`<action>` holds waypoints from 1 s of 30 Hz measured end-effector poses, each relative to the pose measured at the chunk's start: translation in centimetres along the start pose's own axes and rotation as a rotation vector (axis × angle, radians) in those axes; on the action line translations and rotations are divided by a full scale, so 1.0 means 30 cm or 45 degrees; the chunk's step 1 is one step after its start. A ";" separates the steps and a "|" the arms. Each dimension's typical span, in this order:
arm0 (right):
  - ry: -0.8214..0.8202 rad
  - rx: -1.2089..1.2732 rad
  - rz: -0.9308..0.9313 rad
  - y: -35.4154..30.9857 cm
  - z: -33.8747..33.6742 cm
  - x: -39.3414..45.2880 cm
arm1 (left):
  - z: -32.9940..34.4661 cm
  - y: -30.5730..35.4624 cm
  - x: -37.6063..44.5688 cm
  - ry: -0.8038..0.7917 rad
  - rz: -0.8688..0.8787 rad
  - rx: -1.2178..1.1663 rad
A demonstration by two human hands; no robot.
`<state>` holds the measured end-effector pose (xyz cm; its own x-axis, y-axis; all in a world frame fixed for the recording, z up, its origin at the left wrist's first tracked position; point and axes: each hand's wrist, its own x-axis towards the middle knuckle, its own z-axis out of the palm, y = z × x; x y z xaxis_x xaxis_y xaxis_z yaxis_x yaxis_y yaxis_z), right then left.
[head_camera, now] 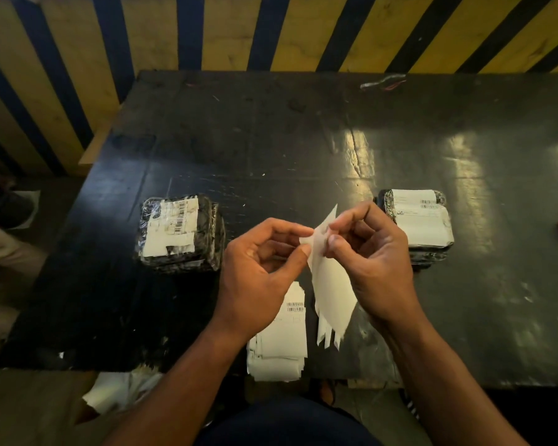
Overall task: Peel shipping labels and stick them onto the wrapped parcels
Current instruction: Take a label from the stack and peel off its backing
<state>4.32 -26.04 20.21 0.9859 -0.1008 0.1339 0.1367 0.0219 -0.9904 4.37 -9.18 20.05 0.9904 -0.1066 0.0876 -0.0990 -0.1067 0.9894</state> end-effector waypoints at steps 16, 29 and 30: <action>0.012 -0.090 0.002 0.026 0.037 -0.041 | 0.014 -0.021 -0.020 0.172 0.045 0.028; 0.182 -0.002 0.034 0.046 0.070 -0.051 | 0.035 -0.041 -0.021 0.236 -0.036 -0.110; 0.192 0.005 0.037 0.051 0.071 -0.052 | 0.034 -0.044 -0.019 0.254 -0.032 -0.095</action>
<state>3.20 -23.73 18.55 0.9636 -0.2486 0.0979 0.1088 0.0306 -0.9936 3.84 -9.97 18.59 0.9926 0.0938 0.0770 -0.0742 -0.0324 0.9967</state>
